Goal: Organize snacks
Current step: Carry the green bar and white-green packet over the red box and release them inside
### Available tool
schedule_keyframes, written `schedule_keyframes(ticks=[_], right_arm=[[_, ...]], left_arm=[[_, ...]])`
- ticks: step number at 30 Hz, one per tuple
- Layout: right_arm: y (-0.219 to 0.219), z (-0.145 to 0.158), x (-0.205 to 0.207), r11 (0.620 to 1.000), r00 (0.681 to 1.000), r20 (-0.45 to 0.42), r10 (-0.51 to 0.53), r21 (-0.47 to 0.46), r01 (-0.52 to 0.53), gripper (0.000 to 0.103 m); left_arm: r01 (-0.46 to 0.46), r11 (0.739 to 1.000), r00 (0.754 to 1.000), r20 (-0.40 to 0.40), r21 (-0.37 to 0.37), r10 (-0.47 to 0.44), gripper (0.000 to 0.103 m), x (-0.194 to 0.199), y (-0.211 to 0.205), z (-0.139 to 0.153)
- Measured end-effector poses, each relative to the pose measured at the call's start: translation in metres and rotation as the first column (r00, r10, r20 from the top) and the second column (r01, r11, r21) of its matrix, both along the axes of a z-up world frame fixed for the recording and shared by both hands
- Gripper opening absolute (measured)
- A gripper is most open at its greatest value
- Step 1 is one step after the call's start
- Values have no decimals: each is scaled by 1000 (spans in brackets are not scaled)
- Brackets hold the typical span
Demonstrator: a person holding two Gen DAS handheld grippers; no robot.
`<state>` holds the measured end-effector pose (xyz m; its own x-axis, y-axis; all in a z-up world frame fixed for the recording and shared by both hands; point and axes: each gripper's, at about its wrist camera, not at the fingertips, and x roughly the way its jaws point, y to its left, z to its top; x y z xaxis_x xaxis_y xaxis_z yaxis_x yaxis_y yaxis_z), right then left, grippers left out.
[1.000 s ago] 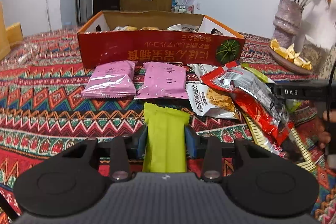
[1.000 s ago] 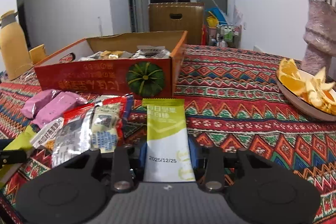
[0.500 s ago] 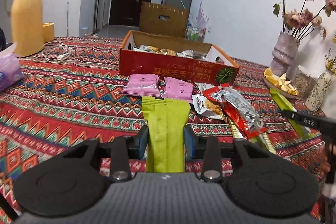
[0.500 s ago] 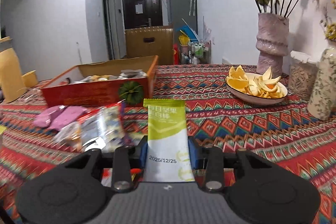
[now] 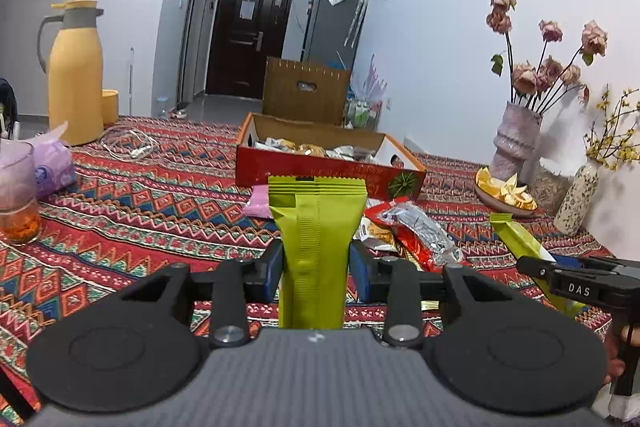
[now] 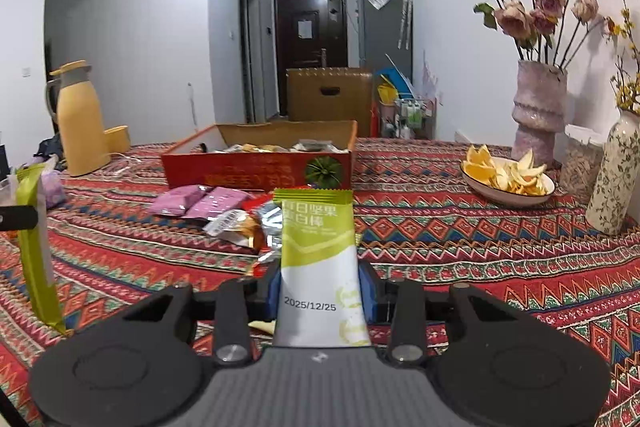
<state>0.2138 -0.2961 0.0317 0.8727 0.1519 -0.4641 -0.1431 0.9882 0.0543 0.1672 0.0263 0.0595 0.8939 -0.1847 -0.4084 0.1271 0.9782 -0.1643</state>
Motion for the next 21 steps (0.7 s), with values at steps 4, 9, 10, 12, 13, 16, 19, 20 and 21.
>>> schedule_keyframes(ticks=[4, 9, 10, 12, 13, 16, 19, 20, 21], right_arm=[[5, 5, -10, 1000, 1000, 22, 21, 13, -22, 37], [9, 9, -6, 999, 999, 34, 28, 19, -29, 37], [9, 10, -4, 999, 999, 36, 31, 20, -32, 37], [9, 15, 1, 999, 998, 48, 34, 23, -35, 37], [10, 17, 4, 999, 998, 55, 36, 23, -38, 37], [13, 28, 17, 998, 995, 86, 54, 25, -56, 37], [20, 40, 38, 996, 990, 115, 79, 19, -82, 37], [23, 45, 45, 996, 988, 129, 86, 10, -88, 37], [26, 50, 53, 995, 985, 146, 94, 4, -95, 37]], left_arm=[[-20, 1000, 1000, 8, -6, 21, 35, -5, 7, 2], [-38, 999, 999, -5, -4, 38, 35, 5, 12, 2], [-39, 999, 999, -1, -2, 39, 35, 7, 13, 3], [-41, 999, 999, 17, 8, 40, 35, 14, 14, 8], [-40, 999, 999, 25, 13, 39, 35, 18, 15, 11], [-18, 1000, 999, 49, 26, 17, 35, 37, 17, 20], [6, 1000, 999, 52, 28, -8, 35, 62, 19, 29], [15, 999, 998, 59, 34, -17, 35, 73, 19, 33], [21, 999, 998, 65, 40, -24, 35, 82, 20, 36]])
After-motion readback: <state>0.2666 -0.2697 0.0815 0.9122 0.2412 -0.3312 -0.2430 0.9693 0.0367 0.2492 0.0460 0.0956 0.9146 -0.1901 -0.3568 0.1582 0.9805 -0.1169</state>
